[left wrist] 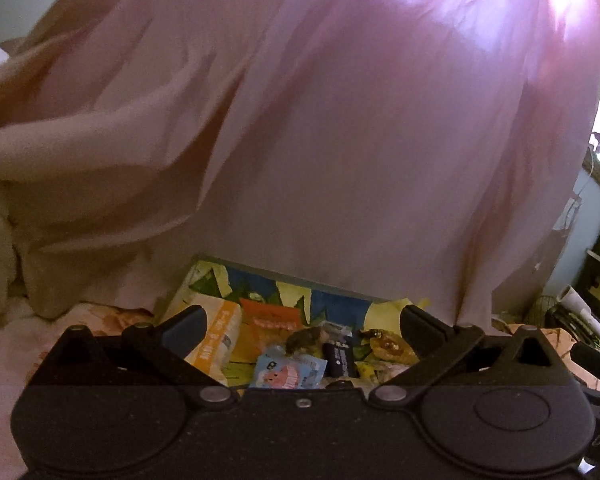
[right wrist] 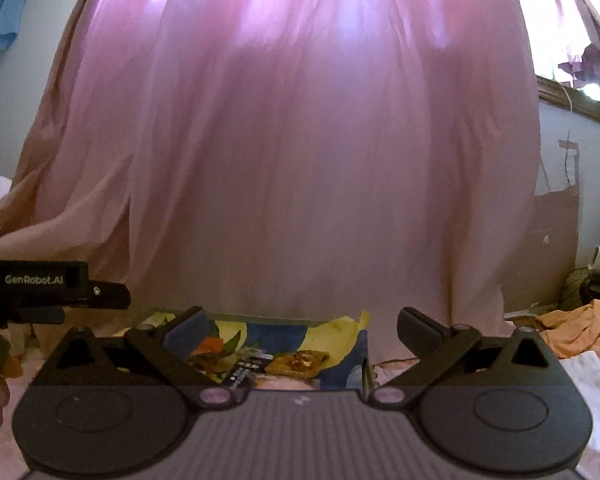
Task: Organize snacks
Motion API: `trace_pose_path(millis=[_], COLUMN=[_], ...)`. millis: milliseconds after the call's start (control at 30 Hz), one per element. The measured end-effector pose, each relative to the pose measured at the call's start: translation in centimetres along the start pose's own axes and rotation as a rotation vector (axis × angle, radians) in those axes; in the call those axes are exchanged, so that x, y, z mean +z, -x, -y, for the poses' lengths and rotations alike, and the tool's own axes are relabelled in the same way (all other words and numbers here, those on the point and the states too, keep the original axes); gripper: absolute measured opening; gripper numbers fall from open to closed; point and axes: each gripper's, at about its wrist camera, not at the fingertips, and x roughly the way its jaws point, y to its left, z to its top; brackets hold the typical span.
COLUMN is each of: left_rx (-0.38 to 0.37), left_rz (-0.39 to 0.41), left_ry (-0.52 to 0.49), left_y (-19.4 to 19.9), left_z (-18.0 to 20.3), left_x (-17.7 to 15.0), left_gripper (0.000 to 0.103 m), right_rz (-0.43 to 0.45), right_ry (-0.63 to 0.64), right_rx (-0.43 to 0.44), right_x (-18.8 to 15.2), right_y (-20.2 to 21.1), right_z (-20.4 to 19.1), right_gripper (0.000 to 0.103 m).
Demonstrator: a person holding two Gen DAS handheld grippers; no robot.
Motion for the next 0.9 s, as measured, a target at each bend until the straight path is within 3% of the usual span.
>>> trace_pose_path(millis=[433, 900], left_rx=[0.048, 0.045], left_rz=[0.056, 0.102], left_ry=[0.000, -0.008], left_y=[5.1, 9.4], left_z=[-0.8, -1.5], left_x=[-2.1, -3.9], left_gripper=[0.102, 0.102], right_rz=[0.049, 0.069], right_ry=[-0.048, -0.052], right_rx=[-0.005, -0.001], right_x=[-0.4, -1.4], right_y=[4.1, 7.3], right_z=[-0.6, -2.0], right_gripper=[0.103, 0.103])
